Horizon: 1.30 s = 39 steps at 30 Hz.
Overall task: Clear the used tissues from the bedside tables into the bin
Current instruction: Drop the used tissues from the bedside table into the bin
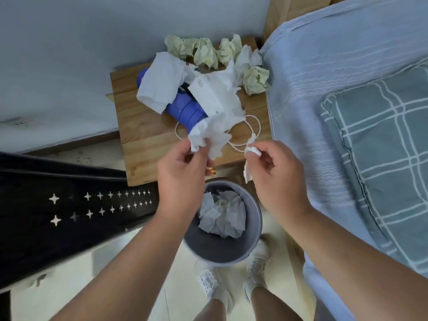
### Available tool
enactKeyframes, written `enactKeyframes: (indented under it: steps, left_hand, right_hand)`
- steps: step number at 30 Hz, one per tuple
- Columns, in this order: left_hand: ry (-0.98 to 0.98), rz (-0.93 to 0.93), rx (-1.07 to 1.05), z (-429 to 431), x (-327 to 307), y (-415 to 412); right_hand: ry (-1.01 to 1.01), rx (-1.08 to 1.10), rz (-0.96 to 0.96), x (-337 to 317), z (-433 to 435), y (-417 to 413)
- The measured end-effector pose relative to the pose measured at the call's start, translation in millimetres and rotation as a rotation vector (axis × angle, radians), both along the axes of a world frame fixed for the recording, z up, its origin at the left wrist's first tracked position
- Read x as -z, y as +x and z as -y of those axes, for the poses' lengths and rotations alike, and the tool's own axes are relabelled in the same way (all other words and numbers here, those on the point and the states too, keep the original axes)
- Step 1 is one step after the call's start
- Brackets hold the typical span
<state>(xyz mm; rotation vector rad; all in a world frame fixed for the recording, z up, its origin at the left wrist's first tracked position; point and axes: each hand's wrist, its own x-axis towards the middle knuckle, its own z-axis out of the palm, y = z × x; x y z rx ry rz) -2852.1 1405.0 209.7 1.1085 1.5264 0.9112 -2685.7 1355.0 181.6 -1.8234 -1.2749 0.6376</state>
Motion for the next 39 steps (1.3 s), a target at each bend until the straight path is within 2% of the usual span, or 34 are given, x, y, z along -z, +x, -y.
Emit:
enactKeyframes:
  steps: [2,6,10,14,19,22,26,32,36,39]
  left_hand:
    - [-0.142,-0.038,-0.018,35.7,24.1,-6.6]
    - [-0.464,-0.205,0.011,100.7,85.1,-29.3]
    - [-0.656,-0.28,0.073,136.6,135.9,-51.3]
    - [-0.815,-0.223,0.08,139.4,161.2,-64.5]
    - [-0.919,-0.089,0.012,125.5,157.5,-62.2]
    - [-0.832,-0.088,0.027,112.1,141.1,-55.7]
    - [-0.608,-0.128,0.047,75.1,106.6,-47.2]
    - [-0.228,-0.286,0.044,-24.6,50.0,-48.3]
    - [-0.034,-0.341,-0.035,-91.8,26.1,-41.9]
    - [0.052,-0.383,-0.123,-132.8,20.6,-38.4]
  right_hand:
    - [-0.118,-0.001,-0.051,11.1,31.3,-9.5]
    - [-0.455,-0.066,0.012,48.7,87.7,-23.9]
    - [-0.67,-0.118,0.002,82.5,116.5,-34.2]
    - [-0.817,-0.246,0.023,112.3,120.5,-36.7]
    - [-0.927,-0.331,0.051,127.6,110.3,-32.7]
    - [-0.857,-0.317,0.052,119.2,96.4,-27.9]
    - [-0.703,-0.264,-0.034,91.2,58.9,-12.2]
    - [-0.325,-0.076,-0.028,33.5,-28.9,10.9]
    - [-0.216,-0.022,-0.062,13.8,-95.0,25.8]
    - [-0.192,-0.019,0.09,7.4,-133.4,33.6]
